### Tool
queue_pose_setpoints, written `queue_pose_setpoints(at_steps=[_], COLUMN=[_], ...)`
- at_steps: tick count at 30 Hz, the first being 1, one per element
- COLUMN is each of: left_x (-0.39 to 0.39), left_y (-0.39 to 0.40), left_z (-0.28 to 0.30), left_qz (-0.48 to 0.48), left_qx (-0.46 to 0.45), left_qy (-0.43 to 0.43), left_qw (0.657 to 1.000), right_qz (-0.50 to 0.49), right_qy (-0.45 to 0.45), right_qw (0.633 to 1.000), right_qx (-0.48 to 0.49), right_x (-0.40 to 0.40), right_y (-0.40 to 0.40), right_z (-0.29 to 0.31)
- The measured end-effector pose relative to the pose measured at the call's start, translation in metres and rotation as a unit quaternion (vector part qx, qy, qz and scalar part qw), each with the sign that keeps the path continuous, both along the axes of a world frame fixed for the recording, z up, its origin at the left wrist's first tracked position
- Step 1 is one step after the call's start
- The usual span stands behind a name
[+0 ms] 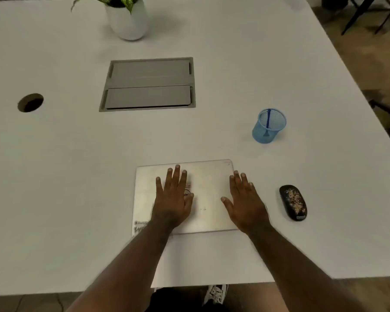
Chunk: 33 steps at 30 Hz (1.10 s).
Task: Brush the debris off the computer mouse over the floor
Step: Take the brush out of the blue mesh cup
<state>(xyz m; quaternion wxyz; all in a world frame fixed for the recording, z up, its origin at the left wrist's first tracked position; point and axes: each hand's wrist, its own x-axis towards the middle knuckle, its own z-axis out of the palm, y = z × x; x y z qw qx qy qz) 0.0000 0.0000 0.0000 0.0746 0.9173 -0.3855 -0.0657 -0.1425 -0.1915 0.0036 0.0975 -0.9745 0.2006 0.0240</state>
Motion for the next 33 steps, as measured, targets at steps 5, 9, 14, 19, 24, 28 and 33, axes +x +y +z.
queue_pose_setpoints(at_steps=[5, 9, 14, 19, 24, 28, 33], left_x=[-0.003, -0.004, -0.007, -0.009, -0.009, -0.009, -0.007], left_y=[-0.001, -0.006, -0.008, -0.008, -0.007, -0.007, -0.008], left_z=[-0.017, -0.025, -0.034, -0.034, -0.037, -0.038, -0.04], left_qz=[0.016, 0.01, 0.02, 0.016, 0.024, 0.027, 0.041], left_qx=[0.013, 0.02, -0.014, -0.04, -0.05, -0.054, -0.045], left_qy=[0.016, 0.024, 0.017, -0.001, 0.006, 0.013, 0.033], left_qw=[1.0, 0.999, 1.0, 0.999, 0.998, 0.998, 0.998], right_qz=[0.004, 0.014, -0.043, -0.143, -0.217, -0.231, -0.232], right_qy=[0.012, 0.009, -0.095, -0.126, -0.011, 0.003, 0.043], right_qw=[1.0, 1.0, 0.992, 0.98, 0.976, 0.972, 0.97], right_qx=[0.0, -0.012, -0.067, -0.05, -0.015, 0.037, 0.051], right_x=[-0.005, 0.003, 0.044, 0.083, 0.113, 0.126, 0.139], right_y=[0.012, -0.001, -0.078, -0.158, -0.194, -0.209, -0.215], right_z=[-0.02, -0.012, 0.03, 0.095, 0.099, 0.087, 0.075])
